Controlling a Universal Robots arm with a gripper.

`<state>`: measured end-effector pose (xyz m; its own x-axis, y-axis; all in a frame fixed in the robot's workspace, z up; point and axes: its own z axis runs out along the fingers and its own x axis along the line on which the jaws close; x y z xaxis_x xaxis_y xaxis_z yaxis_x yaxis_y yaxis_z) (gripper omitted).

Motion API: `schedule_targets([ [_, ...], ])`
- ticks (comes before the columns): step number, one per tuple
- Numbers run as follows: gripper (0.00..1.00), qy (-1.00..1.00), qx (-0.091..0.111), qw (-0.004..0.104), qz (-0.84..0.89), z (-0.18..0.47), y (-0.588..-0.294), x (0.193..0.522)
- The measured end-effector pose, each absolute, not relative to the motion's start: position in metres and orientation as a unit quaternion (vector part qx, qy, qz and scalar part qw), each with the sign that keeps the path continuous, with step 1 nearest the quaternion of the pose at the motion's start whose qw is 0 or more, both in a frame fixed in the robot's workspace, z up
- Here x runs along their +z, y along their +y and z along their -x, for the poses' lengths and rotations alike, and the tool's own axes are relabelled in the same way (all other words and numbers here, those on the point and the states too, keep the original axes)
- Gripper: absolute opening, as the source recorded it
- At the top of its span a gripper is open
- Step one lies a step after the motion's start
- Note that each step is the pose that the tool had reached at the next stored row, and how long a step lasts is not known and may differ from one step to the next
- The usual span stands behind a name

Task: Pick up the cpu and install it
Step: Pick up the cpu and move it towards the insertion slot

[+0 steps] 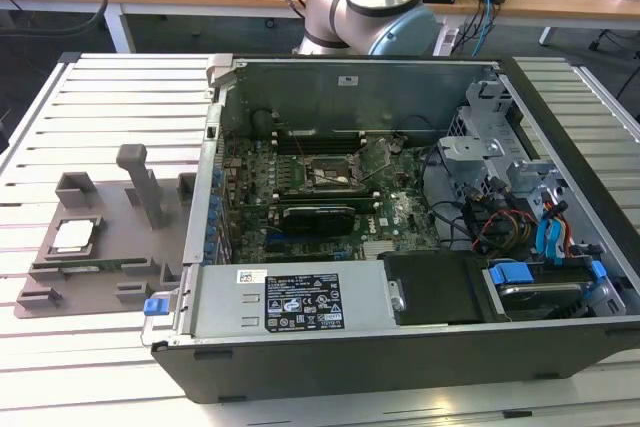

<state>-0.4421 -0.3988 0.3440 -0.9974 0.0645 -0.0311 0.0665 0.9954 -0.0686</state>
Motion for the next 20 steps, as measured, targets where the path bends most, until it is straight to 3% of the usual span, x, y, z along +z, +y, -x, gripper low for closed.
schedule_targets([
  [20, 0.72, 0.999, -0.035, 0.014, -0.033, 0.442, -0.399, 0.328],
])
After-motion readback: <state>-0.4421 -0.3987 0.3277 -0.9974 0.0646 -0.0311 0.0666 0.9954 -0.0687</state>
